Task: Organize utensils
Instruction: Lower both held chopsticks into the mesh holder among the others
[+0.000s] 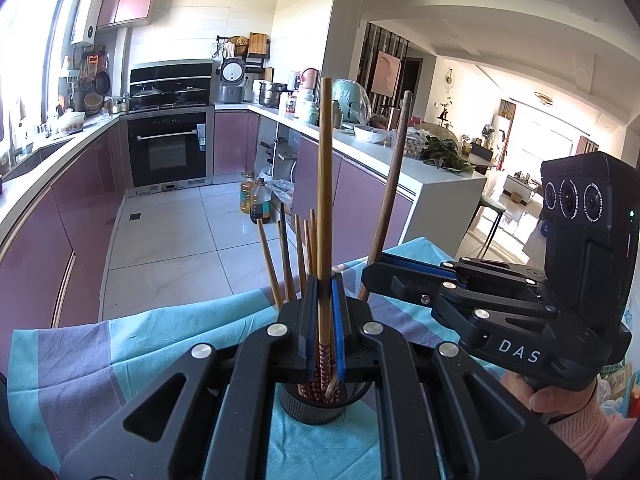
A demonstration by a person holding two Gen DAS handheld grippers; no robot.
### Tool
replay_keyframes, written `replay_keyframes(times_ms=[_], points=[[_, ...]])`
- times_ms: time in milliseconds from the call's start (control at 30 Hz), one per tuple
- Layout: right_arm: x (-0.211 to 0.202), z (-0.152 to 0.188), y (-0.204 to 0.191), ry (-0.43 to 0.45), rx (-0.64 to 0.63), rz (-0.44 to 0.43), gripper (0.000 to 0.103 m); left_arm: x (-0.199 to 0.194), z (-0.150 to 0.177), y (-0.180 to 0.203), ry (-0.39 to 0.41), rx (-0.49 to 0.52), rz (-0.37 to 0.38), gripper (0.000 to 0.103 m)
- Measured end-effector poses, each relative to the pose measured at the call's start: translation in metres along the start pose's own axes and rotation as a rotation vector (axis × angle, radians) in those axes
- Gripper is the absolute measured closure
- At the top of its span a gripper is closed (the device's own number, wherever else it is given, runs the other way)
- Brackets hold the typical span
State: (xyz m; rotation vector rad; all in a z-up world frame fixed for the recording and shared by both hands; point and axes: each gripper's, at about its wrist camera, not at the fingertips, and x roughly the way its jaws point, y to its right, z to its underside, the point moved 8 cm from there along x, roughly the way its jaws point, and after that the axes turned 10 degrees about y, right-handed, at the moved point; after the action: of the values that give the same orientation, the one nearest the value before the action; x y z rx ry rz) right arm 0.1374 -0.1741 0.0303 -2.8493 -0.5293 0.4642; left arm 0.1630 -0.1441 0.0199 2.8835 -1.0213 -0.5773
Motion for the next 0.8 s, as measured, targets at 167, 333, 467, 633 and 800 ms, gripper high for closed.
replay_keyframes(times_ms=[167,333,467,633,800], points=[[0.003,0.002,0.003,-0.005,0.007,0.006,0.097,0.001,0.001,-0.001,-0.013,0.003,0.0,0.096],[0.007,0.007,0.006,-0.016,0.012,0.009,0.097,0.002,0.002,0.0,-0.023,0.003,-0.001,0.096],[0.009,0.01,0.006,-0.026,0.014,0.01,0.097,0.0,0.004,0.003,-0.032,0.007,-0.002,0.096],[0.012,0.013,0.01,-0.034,0.018,0.011,0.097,0.002,0.003,0.001,-0.044,0.007,-0.007,0.096],[0.014,0.016,0.01,-0.044,0.02,0.012,0.097,0.002,0.005,0.0,-0.055,0.005,-0.006,0.096]])
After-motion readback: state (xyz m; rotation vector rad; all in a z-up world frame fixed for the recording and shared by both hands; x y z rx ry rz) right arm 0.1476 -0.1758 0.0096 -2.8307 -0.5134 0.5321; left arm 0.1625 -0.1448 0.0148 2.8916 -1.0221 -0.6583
